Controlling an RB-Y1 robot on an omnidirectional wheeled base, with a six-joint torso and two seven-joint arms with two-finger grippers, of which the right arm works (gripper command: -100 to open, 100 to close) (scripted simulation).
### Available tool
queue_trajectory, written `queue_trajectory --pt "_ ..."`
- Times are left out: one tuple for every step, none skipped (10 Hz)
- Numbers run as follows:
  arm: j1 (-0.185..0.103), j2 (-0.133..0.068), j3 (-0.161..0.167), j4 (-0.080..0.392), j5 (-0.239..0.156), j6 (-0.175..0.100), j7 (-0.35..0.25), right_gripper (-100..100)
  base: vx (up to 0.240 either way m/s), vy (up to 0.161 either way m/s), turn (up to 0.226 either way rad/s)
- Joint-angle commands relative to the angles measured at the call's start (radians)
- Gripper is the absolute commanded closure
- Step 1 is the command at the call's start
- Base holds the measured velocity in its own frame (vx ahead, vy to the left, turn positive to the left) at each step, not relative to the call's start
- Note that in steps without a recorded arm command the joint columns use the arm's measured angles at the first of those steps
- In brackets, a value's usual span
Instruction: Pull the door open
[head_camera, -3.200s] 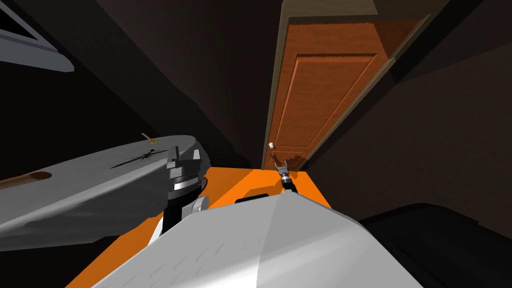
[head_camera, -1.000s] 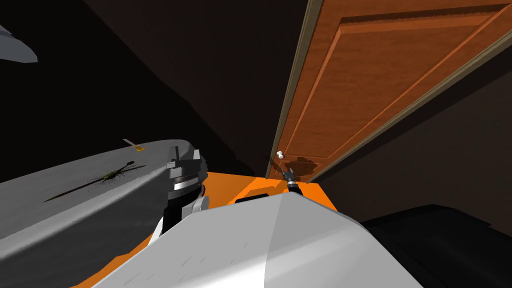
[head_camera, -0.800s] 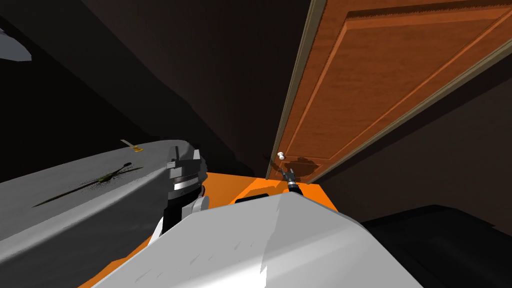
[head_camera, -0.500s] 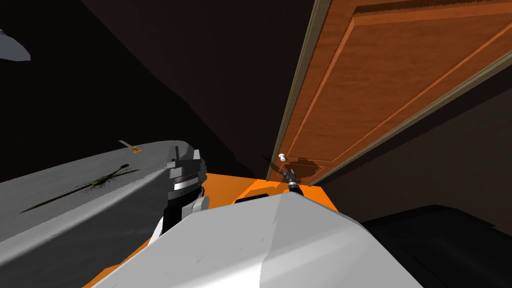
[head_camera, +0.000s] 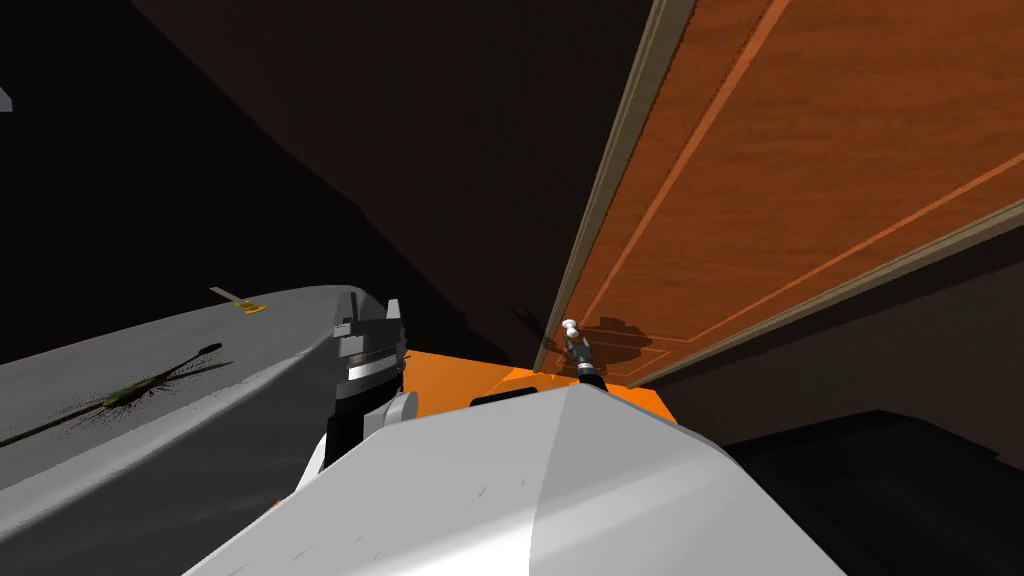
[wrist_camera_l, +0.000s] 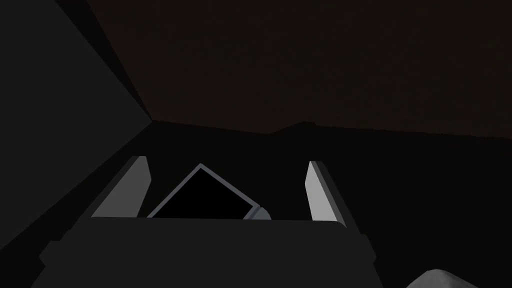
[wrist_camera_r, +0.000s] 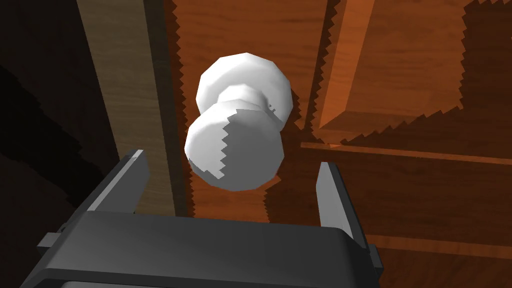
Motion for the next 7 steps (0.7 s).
queue_trajectory --pt "-0.006 0.003 -0.007 0.009 -0.002 0.000 0.001 -100 0.195 -0.077 0.066" --pt "-0.008 0.005 -0.010 0.014 -0.003 0.000 0.001 -100 0.175 -0.044 0.037" --pt "-0.009 0.003 -0.007 0.015 -0.002 -0.001 -0.001 -100 0.077 -0.017 0.010" --pt "-0.009 0.003 -0.007 0.015 -0.002 -0.001 -0.001 100 -0.009 0.000 -0.005" --pt "-0.009 0.003 -0.007 0.015 -0.002 -0.001 -0.001 100 -0.027 0.005 0.004" --pt "-0.009 0.003 -0.007 0.015 -0.002 -0.001 -0.001 100 -0.023 0.004 0.004" --pt "-0.009 0.003 -0.007 0.015 -0.002 -0.001 -0.001 100 -0.015 0.003 0.000"
